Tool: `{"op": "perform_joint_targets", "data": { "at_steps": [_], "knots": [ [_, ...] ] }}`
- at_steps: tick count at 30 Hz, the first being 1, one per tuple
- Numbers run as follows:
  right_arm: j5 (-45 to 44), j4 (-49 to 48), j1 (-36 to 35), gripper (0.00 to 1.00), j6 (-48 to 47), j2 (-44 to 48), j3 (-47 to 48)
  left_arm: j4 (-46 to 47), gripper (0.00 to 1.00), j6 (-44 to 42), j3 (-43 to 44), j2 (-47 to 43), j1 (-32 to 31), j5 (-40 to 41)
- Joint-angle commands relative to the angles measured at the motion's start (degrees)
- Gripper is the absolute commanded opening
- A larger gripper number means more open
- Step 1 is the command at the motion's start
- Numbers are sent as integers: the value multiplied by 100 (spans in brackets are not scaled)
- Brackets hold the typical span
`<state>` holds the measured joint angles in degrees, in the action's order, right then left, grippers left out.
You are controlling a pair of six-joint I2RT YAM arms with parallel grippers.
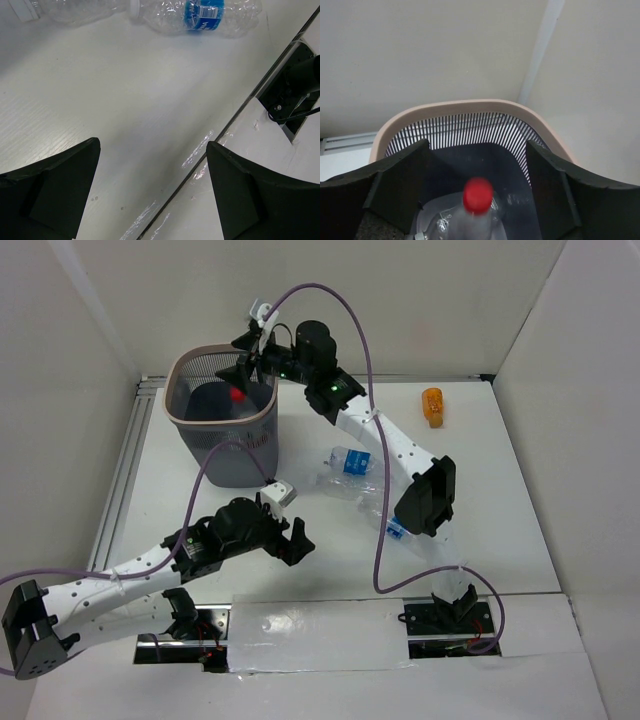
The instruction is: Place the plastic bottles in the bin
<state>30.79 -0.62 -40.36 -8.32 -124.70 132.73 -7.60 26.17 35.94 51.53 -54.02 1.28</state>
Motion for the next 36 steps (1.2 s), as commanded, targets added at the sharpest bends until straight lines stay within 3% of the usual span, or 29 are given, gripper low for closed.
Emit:
{"op": "perform_joint_targets", "data": {
  "at_steps": [1, 9, 14, 23, 31, 36],
  "knots": [
    [-29, -307, -42, 85, 129, 157, 148, 109, 100, 98, -44, -38, 23, 65],
    [-90, -123, 63, 88, -152, 271, 279, 267, 100, -112, 71, 209, 23, -110],
    [-573, 185, 387, 87, -381, 631, 342, 320, 100, -305, 123, 331, 23, -162],
    [-1223, 1132, 1582, 70, -443, 1852, -922, 434, 100, -842, 624, 945, 76, -216],
    [-749, 2135, 2699, 50, -643, 2714, -2163, 382, 100, -1395, 1247, 1570, 76, -216],
    [-749, 3190, 3086, 33, -856, 2933, -2434, 382, 100, -1080, 1573, 1939, 199, -285]
  ]
}}
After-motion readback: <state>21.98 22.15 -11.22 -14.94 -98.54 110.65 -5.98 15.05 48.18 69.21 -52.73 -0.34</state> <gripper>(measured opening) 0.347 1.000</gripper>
